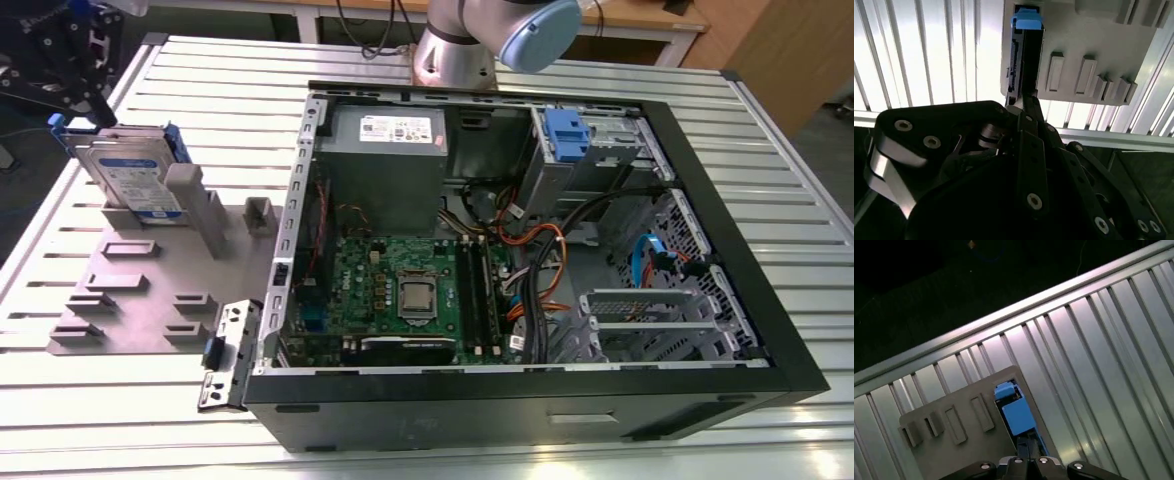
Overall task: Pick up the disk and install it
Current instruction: 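Pick up the disk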
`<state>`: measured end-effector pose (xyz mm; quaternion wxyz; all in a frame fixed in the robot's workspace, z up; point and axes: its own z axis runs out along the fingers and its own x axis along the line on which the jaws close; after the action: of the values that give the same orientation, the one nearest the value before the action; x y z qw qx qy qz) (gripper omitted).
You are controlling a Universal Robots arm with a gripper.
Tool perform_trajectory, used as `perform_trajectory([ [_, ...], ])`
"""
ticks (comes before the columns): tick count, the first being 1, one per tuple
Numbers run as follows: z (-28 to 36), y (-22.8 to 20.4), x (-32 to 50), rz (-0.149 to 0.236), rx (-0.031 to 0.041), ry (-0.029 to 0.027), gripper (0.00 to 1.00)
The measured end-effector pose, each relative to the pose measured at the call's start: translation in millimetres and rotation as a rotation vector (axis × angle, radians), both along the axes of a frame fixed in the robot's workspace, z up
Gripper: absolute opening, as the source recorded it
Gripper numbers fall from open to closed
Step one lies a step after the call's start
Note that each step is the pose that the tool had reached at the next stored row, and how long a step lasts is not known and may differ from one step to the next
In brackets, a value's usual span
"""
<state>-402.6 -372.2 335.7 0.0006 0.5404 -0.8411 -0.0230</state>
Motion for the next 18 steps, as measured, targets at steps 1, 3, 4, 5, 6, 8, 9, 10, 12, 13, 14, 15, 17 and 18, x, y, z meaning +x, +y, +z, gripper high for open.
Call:
perform_trajectory([
  [1, -0.1, 0.0, 0.0, 0.018, 0.0, 0.0, 0.11],
  [3, -0.3, 0.0, 0.0, 0.054, 0.0, 0.0, 0.11],
  [4, -0.4, 0.0, 0.0, 0.072, 0.0, 0.0, 0.11],
  [5, -0.5, 0.0, 0.0, 0.091, 0.0, 0.0, 0.11],
  [6, -0.6, 0.0, 0.0, 0.109, 0.0, 0.0, 0.11],
  [8, -0.7, 0.0, 0.0, 0.145, -0.0001, 0.0001, 0.11],
  [9, -0.7, 0.0, 0.0, 0.163, -0.0001, 0.0001, 0.11],
  [10, -0.7, 0.0, 0.0, 0.181, 0.0, 0.0, 0.11],
  [12, -0.7, 0.0, 0.0, 0.21, 0.0, 0.0, 0.11],
  [13, -0.7, 0.0, 0.0, 0.221, 0.0, 0.0, 0.11],
  [14, -0.7, 0.0, 0.0, 0.23, -0.0001, 0.0001, 0.11],
  [15, -0.6, 0.0, 0.0, 0.238, 0.0, 0.0, 0.11],
  [17, -0.5, 0.0, 0.0, 0.248, 0.0, 0.0, 0.11],
  [18, -0.5, 0.0, 0.0, 0.249, 0.0, 0.0, 0.11],
])
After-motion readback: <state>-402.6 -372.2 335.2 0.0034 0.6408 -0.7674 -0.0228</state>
